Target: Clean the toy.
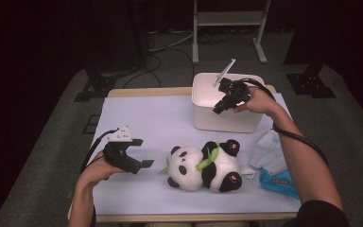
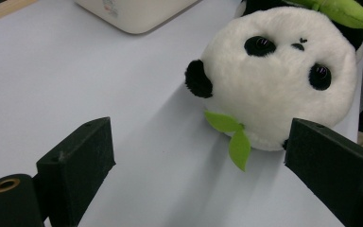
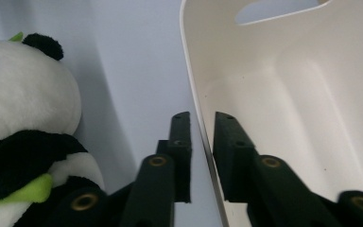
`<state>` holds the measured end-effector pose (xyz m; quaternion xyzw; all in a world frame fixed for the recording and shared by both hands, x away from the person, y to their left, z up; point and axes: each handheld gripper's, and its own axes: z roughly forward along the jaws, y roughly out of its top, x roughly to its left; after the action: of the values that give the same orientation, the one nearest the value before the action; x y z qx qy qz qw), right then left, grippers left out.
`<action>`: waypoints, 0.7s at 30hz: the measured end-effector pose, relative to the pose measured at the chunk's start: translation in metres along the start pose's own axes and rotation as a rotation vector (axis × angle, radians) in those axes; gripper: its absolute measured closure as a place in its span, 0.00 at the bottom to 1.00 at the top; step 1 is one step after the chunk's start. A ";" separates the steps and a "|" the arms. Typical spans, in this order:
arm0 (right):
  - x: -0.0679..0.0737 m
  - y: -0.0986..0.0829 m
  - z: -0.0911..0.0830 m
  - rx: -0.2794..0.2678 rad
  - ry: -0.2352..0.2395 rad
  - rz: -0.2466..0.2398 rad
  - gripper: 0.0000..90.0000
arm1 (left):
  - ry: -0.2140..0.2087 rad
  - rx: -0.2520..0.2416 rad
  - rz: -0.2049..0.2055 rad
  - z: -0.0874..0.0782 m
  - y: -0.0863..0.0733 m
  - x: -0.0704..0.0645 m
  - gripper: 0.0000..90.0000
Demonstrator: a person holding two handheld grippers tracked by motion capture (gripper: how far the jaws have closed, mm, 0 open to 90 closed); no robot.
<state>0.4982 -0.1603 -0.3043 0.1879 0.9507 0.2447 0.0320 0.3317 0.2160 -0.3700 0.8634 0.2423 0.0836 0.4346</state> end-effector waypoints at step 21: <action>0.011 0.017 0.012 -0.024 0.058 -0.071 0.96 | 0.006 0.001 -0.017 -0.003 -0.003 0.002 0.09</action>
<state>0.4956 -0.1364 -0.3063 0.1467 0.9543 0.2601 0.0154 0.3316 0.2210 -0.3705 0.8613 0.2510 0.0825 0.4341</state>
